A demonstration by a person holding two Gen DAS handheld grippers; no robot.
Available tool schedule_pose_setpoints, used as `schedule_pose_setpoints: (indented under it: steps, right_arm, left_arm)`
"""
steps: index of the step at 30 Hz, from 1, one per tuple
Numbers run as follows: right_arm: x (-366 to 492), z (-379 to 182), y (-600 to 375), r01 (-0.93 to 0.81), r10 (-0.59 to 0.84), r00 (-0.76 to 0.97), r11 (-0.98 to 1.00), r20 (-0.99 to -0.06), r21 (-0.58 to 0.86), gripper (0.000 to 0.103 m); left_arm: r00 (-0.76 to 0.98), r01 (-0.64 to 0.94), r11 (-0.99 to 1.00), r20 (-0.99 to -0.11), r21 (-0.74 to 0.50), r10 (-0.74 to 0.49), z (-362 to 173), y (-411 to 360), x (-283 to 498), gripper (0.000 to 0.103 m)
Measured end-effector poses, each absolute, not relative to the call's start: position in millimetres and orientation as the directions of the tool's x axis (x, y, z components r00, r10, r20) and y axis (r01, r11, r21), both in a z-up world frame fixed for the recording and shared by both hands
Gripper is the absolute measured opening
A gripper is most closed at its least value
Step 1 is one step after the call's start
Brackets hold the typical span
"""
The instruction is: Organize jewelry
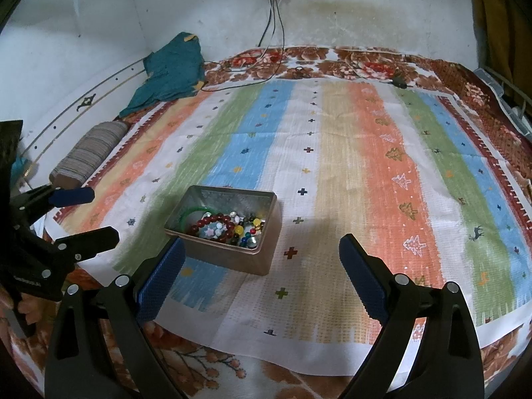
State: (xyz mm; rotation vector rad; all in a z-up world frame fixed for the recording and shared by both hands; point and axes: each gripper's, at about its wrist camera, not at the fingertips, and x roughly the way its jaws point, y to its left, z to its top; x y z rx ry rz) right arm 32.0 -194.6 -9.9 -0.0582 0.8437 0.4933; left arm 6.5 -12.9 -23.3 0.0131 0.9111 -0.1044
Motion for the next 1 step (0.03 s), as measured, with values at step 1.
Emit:
schedule_pose_setpoints:
  steps: [1]
  right_arm:
    - [32.1, -10.0, -194.6, -0.442, 0.396, 0.558, 0.886, -0.729, 0.142, 0.095]
  left_arm:
    - [0.607, 0.096, 0.995, -0.79, -0.035, -0.086, -23.1, -12.7, 6.8, 0.097]
